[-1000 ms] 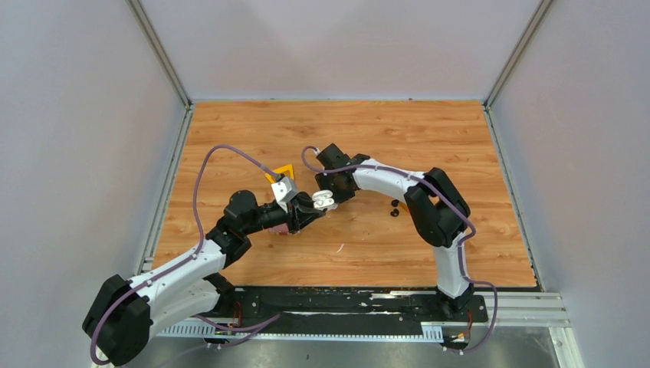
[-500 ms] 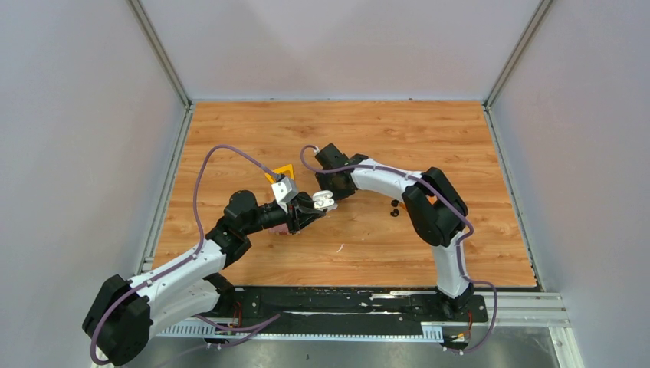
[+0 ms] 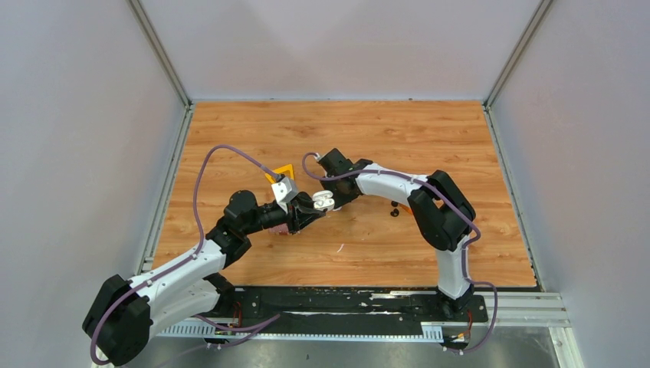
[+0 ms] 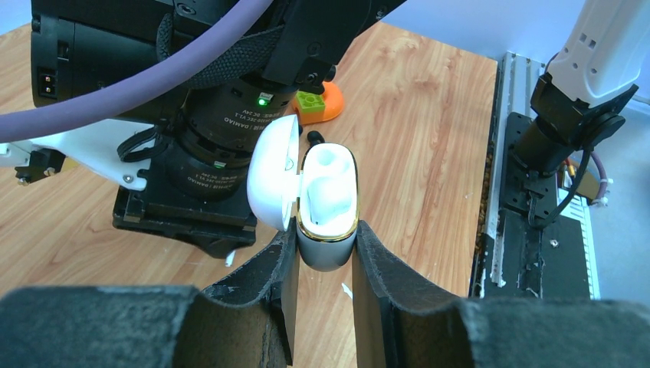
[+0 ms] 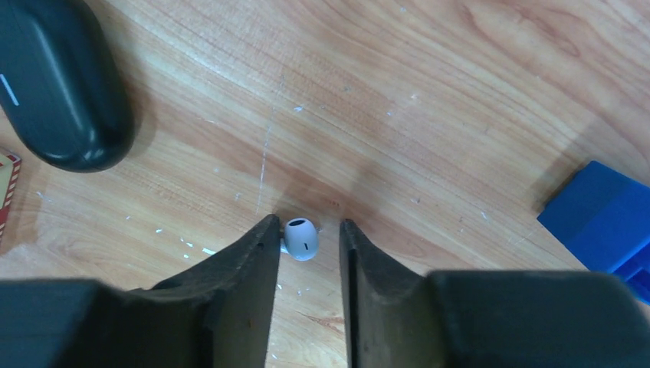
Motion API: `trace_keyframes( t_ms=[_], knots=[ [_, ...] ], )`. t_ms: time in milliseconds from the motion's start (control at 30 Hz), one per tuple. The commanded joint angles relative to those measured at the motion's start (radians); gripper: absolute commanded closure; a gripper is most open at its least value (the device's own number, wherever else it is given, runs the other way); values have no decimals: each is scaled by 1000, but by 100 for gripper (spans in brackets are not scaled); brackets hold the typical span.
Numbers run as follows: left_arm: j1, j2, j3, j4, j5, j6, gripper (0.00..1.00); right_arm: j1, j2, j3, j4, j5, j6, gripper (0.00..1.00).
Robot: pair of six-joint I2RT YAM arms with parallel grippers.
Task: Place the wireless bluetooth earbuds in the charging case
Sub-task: Pick up the right earbud from the center of the board.
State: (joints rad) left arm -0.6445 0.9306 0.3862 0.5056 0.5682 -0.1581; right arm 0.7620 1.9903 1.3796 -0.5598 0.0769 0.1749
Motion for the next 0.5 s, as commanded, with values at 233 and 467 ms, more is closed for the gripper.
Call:
trace_keyframes(
  t_ms=[233, 467],
  knots=[
    [3, -3, 33, 24, 9, 14, 100, 8, -20, -21, -31, -18, -34, 68],
    [3, -4, 33, 20, 8, 15, 100, 12, -55, -49, -48, 7, 25, 69]
  ],
)
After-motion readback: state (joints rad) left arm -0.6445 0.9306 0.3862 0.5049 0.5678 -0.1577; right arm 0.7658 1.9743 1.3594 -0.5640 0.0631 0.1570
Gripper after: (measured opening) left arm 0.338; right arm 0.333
